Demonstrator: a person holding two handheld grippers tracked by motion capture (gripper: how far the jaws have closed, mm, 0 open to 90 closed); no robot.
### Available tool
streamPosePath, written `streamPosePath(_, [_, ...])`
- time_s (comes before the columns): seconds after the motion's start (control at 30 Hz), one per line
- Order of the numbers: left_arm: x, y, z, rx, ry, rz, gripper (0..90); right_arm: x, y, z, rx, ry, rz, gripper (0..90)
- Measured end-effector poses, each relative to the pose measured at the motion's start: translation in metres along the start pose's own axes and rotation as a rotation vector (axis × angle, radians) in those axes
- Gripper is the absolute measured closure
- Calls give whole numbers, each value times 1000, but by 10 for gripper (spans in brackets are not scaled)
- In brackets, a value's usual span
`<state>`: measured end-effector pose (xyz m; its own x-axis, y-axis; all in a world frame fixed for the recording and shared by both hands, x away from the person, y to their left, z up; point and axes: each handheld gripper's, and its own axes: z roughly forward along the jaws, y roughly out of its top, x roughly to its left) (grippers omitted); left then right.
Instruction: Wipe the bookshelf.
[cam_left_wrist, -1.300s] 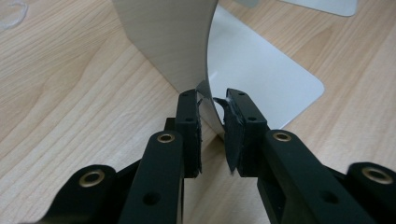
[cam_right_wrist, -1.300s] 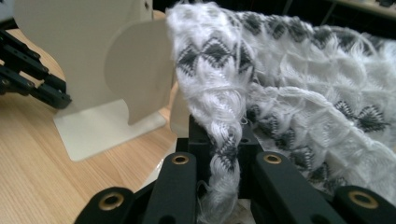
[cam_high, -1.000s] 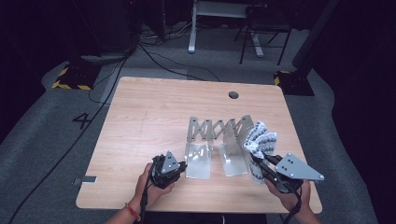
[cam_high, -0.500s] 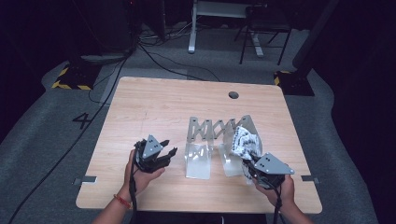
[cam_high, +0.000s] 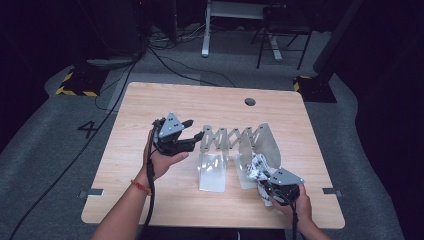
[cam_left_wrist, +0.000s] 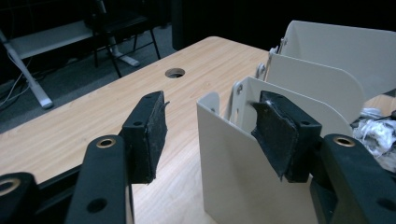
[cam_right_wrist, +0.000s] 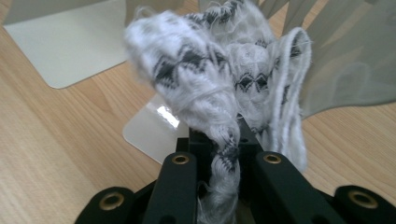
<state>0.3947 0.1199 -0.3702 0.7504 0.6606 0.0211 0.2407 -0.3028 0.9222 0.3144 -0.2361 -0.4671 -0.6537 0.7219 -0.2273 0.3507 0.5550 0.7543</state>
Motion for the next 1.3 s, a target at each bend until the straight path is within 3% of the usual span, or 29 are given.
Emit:
streamPosePath(0.07, [2,4,12,40,-5,13,435,-2,-1,0,-1,4,8,835])
streamPosePath(0.13, [5,6,17,43,-21,20,449,-2,-1,-1,-4,0,8,835])
streamPosePath(0.23, [13,9,29,62,-5,24,493,-4,-2,-2,4,-1,9,835])
streamPosePath(0.33, [20,12,37,79,-26,9,532,-9,0,-3,10,-24,-13,835])
streamPosePath(0.37, [22,13,39,84,-59,10,566,-13,0,-5,2,-20,-2,835])
streamPosePath(0.47, [23,17,47,130,-104,37,615,-24,-3,-11,-9,-33,38,835])
streamPosePath(0.53, [18,19,52,174,-97,84,692,-28,-5,-12,-10,-42,47,836])
streamPosePath(0.57, [14,18,55,184,-97,88,732,-29,-5,-13,-14,-44,53,836])
streamPosePath(0.73, [14,15,51,170,-94,35,756,-35,-3,-23,-61,-85,38,836])
streamPosePath(1.0, [-5,11,36,183,-101,48,766,-38,5,-39,-133,-99,45,836])
streamPosePath(1.3, [-17,-1,14,134,-95,27,781,-32,22,-53,-211,-129,4,836])
